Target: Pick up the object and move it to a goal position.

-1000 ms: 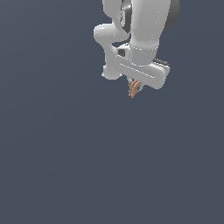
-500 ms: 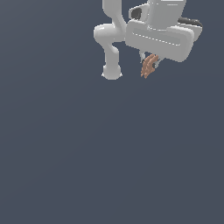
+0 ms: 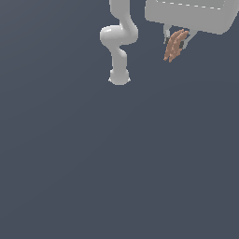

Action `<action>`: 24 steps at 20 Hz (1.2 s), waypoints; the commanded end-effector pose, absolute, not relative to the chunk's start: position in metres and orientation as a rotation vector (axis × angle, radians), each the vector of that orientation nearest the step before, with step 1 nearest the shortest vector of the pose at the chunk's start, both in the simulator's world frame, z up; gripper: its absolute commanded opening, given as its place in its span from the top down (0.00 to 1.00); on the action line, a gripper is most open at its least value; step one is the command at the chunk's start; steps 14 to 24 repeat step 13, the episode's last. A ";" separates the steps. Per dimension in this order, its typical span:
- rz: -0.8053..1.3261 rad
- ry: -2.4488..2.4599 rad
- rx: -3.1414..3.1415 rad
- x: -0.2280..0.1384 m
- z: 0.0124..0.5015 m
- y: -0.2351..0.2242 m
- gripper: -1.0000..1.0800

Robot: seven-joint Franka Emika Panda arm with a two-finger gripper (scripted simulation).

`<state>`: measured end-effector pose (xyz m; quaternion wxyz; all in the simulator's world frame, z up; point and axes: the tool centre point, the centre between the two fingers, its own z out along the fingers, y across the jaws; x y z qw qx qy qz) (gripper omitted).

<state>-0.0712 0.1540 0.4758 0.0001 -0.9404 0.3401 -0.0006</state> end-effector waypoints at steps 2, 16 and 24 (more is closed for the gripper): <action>0.000 1.069 -2.954 -0.070 0.491 0.159 1.00; 0.000 1.069 -2.954 -0.067 0.508 0.165 1.00; 0.000 1.069 -2.954 -0.067 0.508 0.165 1.00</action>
